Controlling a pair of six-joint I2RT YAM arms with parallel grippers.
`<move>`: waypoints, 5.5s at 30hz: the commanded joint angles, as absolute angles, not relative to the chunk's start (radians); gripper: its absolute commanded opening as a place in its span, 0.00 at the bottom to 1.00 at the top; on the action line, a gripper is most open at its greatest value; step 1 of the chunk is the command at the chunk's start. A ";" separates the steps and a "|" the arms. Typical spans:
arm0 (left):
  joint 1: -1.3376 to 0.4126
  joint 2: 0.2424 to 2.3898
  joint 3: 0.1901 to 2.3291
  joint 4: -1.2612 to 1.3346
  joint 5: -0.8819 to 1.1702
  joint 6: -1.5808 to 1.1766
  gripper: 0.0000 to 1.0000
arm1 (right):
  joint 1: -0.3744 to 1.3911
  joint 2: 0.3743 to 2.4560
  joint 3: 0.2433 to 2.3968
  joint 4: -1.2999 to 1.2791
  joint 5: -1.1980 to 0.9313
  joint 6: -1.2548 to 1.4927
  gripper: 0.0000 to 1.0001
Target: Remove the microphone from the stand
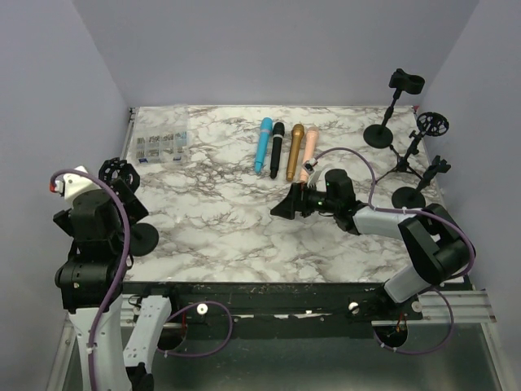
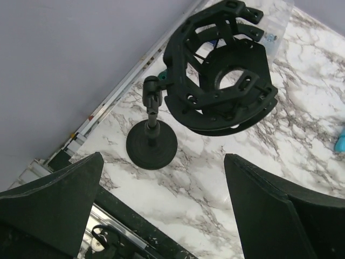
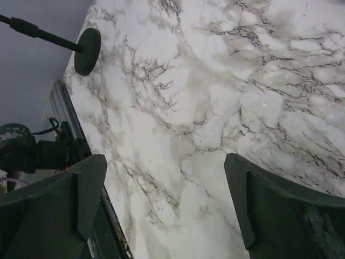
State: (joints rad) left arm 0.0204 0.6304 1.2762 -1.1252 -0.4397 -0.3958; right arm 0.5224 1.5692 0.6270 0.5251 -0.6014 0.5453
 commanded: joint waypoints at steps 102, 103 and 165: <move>0.575 0.552 0.571 -0.912 -0.199 -0.994 0.83 | 0.524 1.620 0.606 0.594 -0.627 0.607 1.00; 0.575 0.554 0.575 -0.928 -0.205 -1.005 0.83 | 0.522 1.621 0.606 0.594 -0.629 0.607 1.00; 0.512 0.612 1.255 -0.949 -0.166 -0.662 0.99 | 0.726 1.682 0.700 0.668 -0.571 0.511 1.00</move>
